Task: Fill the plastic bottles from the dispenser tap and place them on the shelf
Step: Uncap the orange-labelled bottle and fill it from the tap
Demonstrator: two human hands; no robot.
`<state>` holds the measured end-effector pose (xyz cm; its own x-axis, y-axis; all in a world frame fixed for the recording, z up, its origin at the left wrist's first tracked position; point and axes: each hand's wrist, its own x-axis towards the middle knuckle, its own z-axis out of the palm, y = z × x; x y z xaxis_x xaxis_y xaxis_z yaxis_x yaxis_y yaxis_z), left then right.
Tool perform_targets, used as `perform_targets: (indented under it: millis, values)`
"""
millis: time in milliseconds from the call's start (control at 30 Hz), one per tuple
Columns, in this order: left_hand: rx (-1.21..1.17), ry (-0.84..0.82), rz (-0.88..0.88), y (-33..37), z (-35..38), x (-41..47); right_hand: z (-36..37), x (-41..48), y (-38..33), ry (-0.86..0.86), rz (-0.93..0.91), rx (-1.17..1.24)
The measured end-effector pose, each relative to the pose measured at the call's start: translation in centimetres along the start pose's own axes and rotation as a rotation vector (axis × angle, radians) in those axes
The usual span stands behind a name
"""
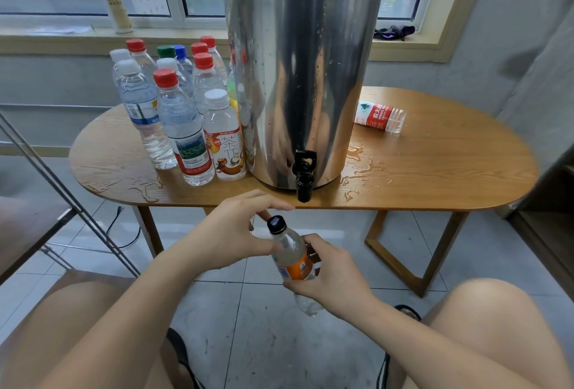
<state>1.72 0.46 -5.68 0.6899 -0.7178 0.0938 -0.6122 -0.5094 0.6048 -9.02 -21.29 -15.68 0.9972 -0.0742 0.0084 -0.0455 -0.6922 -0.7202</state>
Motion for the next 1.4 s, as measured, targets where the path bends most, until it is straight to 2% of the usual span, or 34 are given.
perform_targets:
  millis: [167,500,667,800,1100,1400]
  values:
    - [0.115,0.098,-0.092,0.9,0.4,0.4,0.1,0.1,0.0,0.004,-0.011,-0.023]
    - [0.017,0.057,-0.015,0.8,-0.2,0.4,0.0,0.0,0.5,0.032,-0.017,-0.015]
    - [0.103,0.126,-0.075,1.4,-0.1,0.4,-0.2,0.2,0.3,0.036,-0.007,-0.031]
    - [0.150,0.110,-0.102,1.7,0.2,0.7,-0.3,0.2,0.3,0.041,-0.003,-0.035]
    - [0.119,0.068,0.042,1.2,0.3,0.0,-1.0,-0.2,0.2,0.032,0.003,-0.013]
    - [0.076,-0.019,0.141,1.3,-0.4,-0.5,-2.4,-0.8,-0.4,-0.103,-0.001,0.045]
